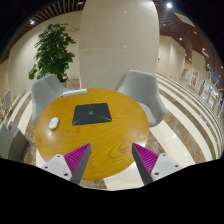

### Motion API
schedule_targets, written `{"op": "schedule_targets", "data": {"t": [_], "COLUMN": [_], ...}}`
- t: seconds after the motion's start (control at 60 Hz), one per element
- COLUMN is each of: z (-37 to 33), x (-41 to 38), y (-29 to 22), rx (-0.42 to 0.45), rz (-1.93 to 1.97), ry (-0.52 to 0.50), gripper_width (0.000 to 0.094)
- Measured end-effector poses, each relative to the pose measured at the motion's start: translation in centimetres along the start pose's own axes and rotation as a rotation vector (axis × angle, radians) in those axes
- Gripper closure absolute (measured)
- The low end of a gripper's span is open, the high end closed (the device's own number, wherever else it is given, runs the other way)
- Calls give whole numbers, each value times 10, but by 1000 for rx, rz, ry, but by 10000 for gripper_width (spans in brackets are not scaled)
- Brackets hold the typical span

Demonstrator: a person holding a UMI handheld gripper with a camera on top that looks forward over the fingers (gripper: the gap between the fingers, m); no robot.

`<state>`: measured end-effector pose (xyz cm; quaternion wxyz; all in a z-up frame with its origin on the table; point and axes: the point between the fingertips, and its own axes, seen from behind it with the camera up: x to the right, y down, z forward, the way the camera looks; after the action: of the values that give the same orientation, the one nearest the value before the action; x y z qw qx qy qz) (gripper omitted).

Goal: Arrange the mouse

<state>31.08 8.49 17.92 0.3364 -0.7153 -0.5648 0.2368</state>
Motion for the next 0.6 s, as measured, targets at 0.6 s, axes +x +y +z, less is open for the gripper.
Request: {"op": "schedule_targets", "data": {"t": [0.6], "z": [-10], "x": [-169], "y": [38], "rx": [-2], "rz": [-118], "ry": [-207], "gripper_width": [69]}}
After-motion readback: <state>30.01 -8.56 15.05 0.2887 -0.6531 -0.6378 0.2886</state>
